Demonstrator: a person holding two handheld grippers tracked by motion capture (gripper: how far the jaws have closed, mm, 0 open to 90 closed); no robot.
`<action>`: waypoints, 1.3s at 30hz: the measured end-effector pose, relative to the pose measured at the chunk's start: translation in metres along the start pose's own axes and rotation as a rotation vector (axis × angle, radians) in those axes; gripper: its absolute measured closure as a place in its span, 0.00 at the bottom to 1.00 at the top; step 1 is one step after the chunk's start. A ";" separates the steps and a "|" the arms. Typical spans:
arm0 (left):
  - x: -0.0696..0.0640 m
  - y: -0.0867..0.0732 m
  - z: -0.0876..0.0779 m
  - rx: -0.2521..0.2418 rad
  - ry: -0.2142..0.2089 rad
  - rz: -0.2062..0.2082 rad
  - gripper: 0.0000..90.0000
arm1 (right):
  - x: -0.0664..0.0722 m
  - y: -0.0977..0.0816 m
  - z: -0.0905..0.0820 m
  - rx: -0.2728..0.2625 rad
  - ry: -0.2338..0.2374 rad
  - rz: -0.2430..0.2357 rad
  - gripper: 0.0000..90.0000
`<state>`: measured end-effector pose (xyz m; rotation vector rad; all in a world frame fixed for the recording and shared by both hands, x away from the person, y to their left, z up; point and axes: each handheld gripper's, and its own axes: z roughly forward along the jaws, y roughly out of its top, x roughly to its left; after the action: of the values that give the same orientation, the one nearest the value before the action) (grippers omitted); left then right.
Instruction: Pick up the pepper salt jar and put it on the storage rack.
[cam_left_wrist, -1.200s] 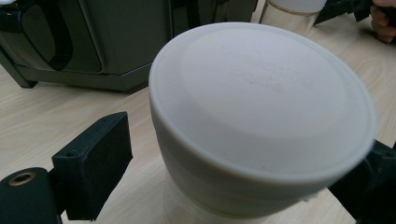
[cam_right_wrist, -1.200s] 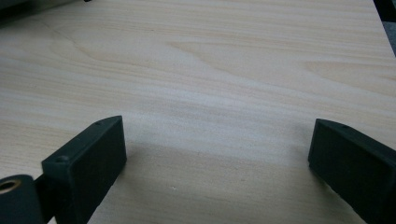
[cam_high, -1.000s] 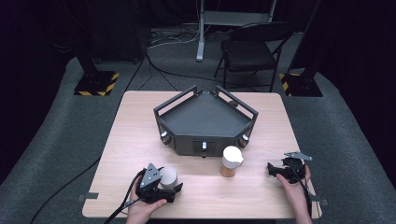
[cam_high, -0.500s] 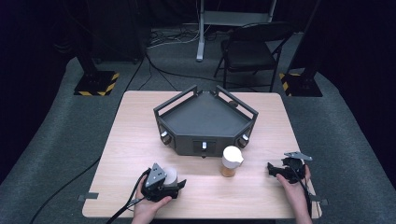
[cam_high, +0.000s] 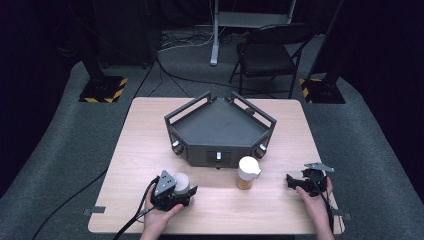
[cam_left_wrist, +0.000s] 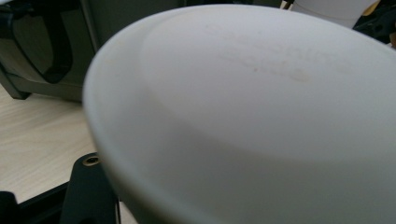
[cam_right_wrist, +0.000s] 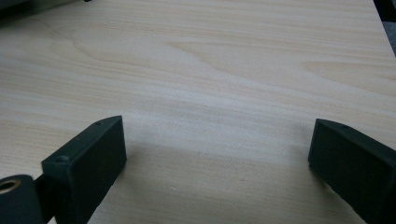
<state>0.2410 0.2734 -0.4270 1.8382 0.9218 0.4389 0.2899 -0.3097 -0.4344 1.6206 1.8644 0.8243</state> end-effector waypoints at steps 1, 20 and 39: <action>0.000 0.001 0.000 -0.003 0.003 0.002 0.39 | 0.000 0.000 0.000 0.000 0.000 0.000 0.04; -0.004 0.042 0.007 -0.030 0.014 0.037 0.39 | 0.000 0.000 0.000 0.000 0.000 0.000 0.04; 0.000 0.096 0.006 -0.062 0.063 0.035 0.40 | 0.000 0.000 0.000 0.001 0.003 -0.003 0.03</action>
<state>0.2834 0.2486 -0.3442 1.7947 0.9100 0.5437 0.2905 -0.3099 -0.4344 1.6179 1.8689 0.8246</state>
